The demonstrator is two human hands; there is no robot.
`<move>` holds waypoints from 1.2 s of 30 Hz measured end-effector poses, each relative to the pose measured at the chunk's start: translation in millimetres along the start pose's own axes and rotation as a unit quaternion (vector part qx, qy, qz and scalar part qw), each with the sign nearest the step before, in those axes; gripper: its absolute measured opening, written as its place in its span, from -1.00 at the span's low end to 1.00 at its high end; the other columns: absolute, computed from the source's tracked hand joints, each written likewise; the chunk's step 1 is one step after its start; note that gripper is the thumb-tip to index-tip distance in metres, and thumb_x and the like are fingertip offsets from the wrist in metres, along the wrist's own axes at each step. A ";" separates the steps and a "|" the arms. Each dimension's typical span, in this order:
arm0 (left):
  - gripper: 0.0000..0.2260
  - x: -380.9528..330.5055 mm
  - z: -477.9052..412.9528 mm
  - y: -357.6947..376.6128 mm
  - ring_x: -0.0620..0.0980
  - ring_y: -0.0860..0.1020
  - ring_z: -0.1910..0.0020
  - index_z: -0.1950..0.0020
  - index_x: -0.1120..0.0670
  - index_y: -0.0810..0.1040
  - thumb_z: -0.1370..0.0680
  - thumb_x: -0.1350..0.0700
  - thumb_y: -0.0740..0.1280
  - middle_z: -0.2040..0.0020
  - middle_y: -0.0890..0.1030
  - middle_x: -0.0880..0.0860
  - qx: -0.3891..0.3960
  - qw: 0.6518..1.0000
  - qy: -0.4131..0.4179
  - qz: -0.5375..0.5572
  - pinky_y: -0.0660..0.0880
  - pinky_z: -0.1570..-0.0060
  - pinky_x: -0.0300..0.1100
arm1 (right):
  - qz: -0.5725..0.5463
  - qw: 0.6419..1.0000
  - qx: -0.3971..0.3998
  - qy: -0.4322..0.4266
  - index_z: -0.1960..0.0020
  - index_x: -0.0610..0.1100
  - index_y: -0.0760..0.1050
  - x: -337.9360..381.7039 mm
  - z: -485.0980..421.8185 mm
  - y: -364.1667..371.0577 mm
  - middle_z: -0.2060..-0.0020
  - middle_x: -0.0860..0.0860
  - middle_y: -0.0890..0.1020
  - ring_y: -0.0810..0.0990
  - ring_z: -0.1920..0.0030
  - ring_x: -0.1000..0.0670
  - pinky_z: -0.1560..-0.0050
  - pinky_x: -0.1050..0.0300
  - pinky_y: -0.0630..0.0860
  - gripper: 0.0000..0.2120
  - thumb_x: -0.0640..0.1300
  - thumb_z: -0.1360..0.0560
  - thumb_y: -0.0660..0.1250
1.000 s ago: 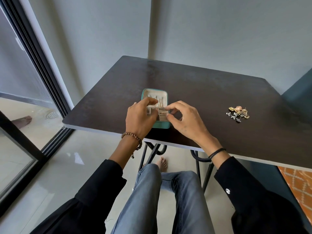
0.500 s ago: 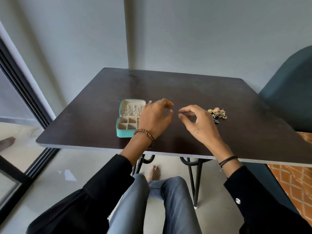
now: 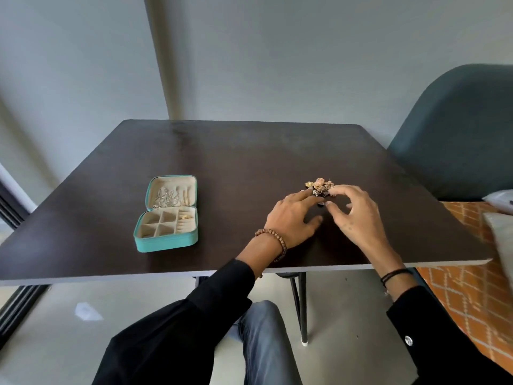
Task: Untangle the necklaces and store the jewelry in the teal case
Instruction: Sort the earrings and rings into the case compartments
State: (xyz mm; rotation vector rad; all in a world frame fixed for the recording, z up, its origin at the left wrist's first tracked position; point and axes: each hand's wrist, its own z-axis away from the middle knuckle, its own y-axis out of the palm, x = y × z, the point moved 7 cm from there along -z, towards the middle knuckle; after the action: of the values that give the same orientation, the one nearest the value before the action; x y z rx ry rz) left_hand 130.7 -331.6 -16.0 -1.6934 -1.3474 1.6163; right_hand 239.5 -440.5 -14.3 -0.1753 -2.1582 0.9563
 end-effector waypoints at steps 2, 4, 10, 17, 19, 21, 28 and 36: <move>-0.50 -3.9 -11.1 9.3 0.08 0.19 -0.56 -0.52 -0.07 0.33 -0.59 -0.08 0.31 -0.59 0.19 0.02 0.015 1.000 0.003 -0.009 0.18 -0.48 0.05 | -0.003 1.000 0.003 0.029 -0.24 -0.06 0.61 -16.1 -2.8 2.3 -0.29 0.04 0.58 0.52 -0.32 -0.03 -0.31 -0.15 0.52 -0.72 -0.11 -0.54 0.43; -0.47 -5.8 -23.0 15.8 0.08 0.12 -0.58 -0.54 -0.08 0.29 -0.59 -0.12 0.30 -0.62 0.12 0.02 0.023 1.000 0.009 -0.020 0.12 -0.52 0.06 | -0.017 0.998 -0.002 0.055 -0.28 -0.06 0.60 -27.8 -6.5 4.1 -0.35 0.01 0.55 0.52 -0.34 -0.04 -0.31 -0.08 0.54 -0.70 -0.10 -0.55 0.43; -0.49 0.3 -47.3 29.8 0.01 -0.03 -0.61 -0.57 -0.10 0.23 -0.62 -0.13 0.21 -0.64 0.03 -0.01 0.043 0.997 0.015 -0.062 -0.10 -0.55 0.01 | -0.014 0.997 0.004 0.073 -0.39 -0.09 0.53 -40.6 -24.3 14.7 -0.39 -0.02 0.53 0.49 -0.39 -0.07 -0.36 -0.09 0.51 -0.60 -0.12 -0.56 0.42; -0.43 21.5 -55.4 32.5 -0.06 -0.02 -0.61 -0.60 -0.08 0.17 -0.62 -0.22 0.14 -0.63 0.06 -0.04 0.029 0.996 -0.012 -0.080 -0.10 -0.58 0.02 | 0.025 0.998 0.043 0.026 -0.33 -0.05 0.58 -31.3 -36.6 23.9 -0.32 0.03 0.59 0.42 -0.41 -0.04 -0.44 0.00 0.37 -0.65 -0.15 -0.55 0.39; -0.40 29.3 -54.8 30.5 -0.07 -0.01 -0.61 -0.59 -0.05 0.18 -0.61 -0.27 0.13 -0.63 0.08 -0.04 0.018 0.996 -0.027 -0.087 -0.09 -0.58 0.03 | -0.007 0.999 0.027 0.025 -0.25 -0.04 0.62 -35.0 -35.4 21.9 -0.26 0.08 0.61 0.46 -0.34 0.00 -0.31 0.06 0.47 -0.69 -0.17 -0.51 0.42; -0.39 37.3 -53.7 25.6 -0.07 0.00 -0.61 -0.58 -0.05 0.20 -0.60 -0.29 0.13 -0.63 0.09 -0.04 0.007 0.995 -0.038 -0.087 -0.08 -0.58 0.02 | -0.050 0.998 -0.003 0.031 -0.19 -0.03 0.62 -37.5 -34.3 18.3 -0.19 0.11 0.61 0.51 -0.27 0.01 -0.17 0.11 0.55 -0.71 -0.20 -0.48 0.45; -0.41 54.2 -47.5 14.3 -0.06 0.02 -0.60 -0.57 -0.05 0.23 -0.60 -0.28 0.14 -0.62 0.10 -0.03 -0.015 0.994 -0.059 -0.092 -0.07 -0.57 -0.01 | -0.038 0.998 -0.021 0.047 -0.12 -0.06 0.65 -41.5 -36.7 22.3 -0.12 0.04 0.61 0.55 -0.21 -0.01 -0.02 0.33 0.50 -0.79 -0.11 -0.49 0.50; -0.44 52.9 -46.5 10.4 -0.03 0.09 -0.59 -0.55 -0.03 0.27 -0.60 -0.22 0.22 -0.61 0.16 -0.02 -0.038 0.996 -0.058 -0.064 0.01 -0.54 -0.02 | 0.003 1.000 0.005 0.007 -0.06 -0.06 0.70 -29.6 -32.4 22.8 0.00 0.08 0.65 0.53 -0.10 0.05 -0.06 0.33 0.51 -0.86 -0.07 -0.52 0.48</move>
State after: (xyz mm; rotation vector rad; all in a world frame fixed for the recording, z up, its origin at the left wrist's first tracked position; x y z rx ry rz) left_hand 169.1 -277.2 -40.9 -1.5410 -1.5578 1.6299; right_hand 278.9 -417.3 -33.1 -0.1837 -2.1416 0.9661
